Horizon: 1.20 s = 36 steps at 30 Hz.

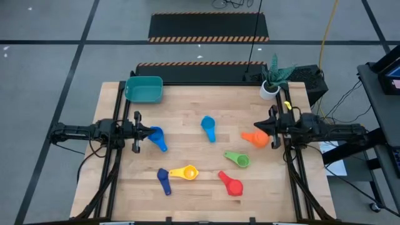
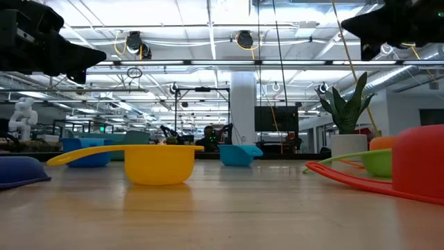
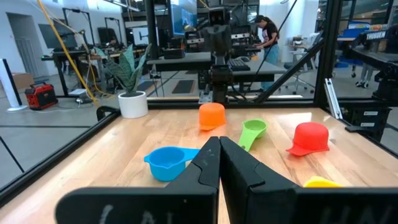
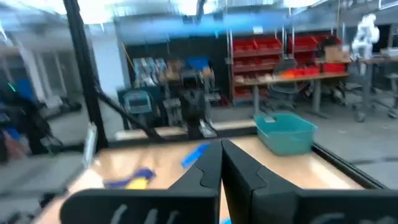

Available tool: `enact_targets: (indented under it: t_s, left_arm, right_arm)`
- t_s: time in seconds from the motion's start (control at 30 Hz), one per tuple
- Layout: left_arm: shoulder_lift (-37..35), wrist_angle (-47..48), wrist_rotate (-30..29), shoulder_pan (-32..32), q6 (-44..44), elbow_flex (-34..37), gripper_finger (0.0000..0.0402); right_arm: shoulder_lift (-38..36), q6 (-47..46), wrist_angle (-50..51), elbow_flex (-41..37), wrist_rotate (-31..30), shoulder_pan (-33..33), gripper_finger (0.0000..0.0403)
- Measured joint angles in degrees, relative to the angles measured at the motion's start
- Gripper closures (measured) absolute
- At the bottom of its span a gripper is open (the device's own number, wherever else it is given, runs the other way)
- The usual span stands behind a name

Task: Nest measuring cups in basket
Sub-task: Move the orange measuring cup to the center of the table

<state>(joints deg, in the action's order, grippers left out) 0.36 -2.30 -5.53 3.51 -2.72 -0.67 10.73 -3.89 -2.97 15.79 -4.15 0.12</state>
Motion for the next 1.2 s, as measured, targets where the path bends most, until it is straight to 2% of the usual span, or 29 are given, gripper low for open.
enact_targets:
  t_s: [0.1,0.3,0.47,0.67,0.93,1.07,1.2]
  left_arm:
    - [0.0,0.0,0.0,0.0,0.0,0.0,0.0396]
    - [0.0,0.0,0.0,0.0,0.0,0.0,0.0396]
    - [0.0,-0.1,0.0,0.0,0.0,0.0,0.0396]
    - [0.0,-0.1,0.0,0.0,0.0,0.0,0.0396]
    - [0.0,-0.1,0.0,0.0,0.0,0.0,0.0396]
    - [0.0,-0.4,0.0,0.0,0.0,0.0,0.0396]
    - [0.0,-0.6,0.0,0.0,0.1,0.0,0.0396]
  right_arm:
    - [6.2,1.1,3.3,6.7,-3.2,0.0,0.0403]
    - [21.5,-1.6,17.4,21.6,-8.5,0.0,0.0393]
    - [34.6,-6.1,31.1,33.9,-12.6,-0.1,0.0349]
    - [48.2,-9.5,43.6,44.1,-12.2,-1.3,0.0284]
    - [60.4,-7.8,50.0,46.1,-11.9,-2.6,0.0215]
    - [64.2,-7.8,50.5,45.5,-9.3,-3.2,0.0189]
    - [66.5,-8.8,50.1,42.9,-9.3,-3.1,0.0171]
